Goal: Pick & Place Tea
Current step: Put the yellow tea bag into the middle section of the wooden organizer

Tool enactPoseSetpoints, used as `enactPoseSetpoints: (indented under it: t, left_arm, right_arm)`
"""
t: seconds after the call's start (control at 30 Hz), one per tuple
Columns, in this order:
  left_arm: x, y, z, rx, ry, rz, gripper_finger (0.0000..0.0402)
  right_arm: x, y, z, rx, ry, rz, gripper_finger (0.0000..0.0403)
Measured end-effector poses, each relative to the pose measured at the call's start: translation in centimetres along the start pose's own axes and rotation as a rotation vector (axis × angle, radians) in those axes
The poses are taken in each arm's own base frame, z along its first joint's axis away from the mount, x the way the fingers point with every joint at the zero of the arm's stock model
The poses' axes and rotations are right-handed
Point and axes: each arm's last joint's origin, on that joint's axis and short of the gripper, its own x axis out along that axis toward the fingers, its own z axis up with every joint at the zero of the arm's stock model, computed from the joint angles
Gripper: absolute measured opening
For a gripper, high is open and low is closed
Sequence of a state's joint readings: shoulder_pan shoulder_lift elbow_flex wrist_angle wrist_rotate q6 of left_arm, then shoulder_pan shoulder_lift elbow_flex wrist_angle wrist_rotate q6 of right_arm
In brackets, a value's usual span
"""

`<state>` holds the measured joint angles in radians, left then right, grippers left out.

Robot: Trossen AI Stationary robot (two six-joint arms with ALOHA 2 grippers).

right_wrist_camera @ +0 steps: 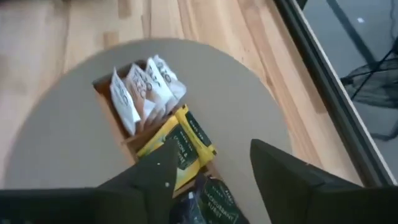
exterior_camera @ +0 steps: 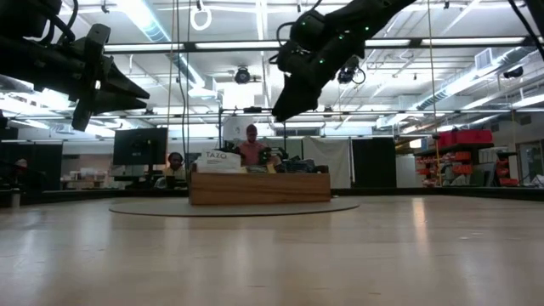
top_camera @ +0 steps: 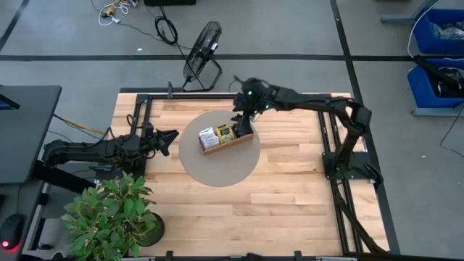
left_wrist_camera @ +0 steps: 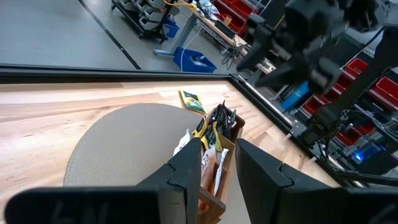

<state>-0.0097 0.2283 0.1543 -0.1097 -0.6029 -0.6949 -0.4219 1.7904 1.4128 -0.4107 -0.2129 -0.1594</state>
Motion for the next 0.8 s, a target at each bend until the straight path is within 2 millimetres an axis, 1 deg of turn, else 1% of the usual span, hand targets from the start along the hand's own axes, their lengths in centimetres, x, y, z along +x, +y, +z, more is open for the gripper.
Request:
enactPoseSetpoints:
  t: [0.13,0.33,0.57,0.63,0.73,0.8]
  left_arm:
    - [0.0,0.0,0.0,0.000,0.000,0.000,0.0103]
    - [0.0,0.0,0.0,0.001,0.000,0.000,0.0103]
    - [0.0,0.0,0.0,0.000,0.000,0.000,0.0103]
    - [0.0,0.0,0.0,0.000,0.000,0.000,0.0103]
    - [0.0,0.0,0.0,-0.003,0.000,0.000,0.0103]
    - [0.0,0.0,0.0,-0.014,0.000,0.000,0.0103]
  right_arm:
    - [-1.9,-2.3,-0.3,0.110,-0.007,0.019,0.0229]
    - [-3.4,-6.0,-2.1,0.246,0.052,0.051,0.0231]
    - [-4.8,-9.0,-4.3,0.266,0.142,0.006,0.0231]
    - [-4.8,-9.7,-5.2,0.265,0.161,-0.015,0.0231]
    - [-4.4,-10.4,-7.4,0.285,0.214,-0.036,0.0231]
    - [-3.9,-10.7,-8.8,0.264,0.240,-0.073,0.0231]
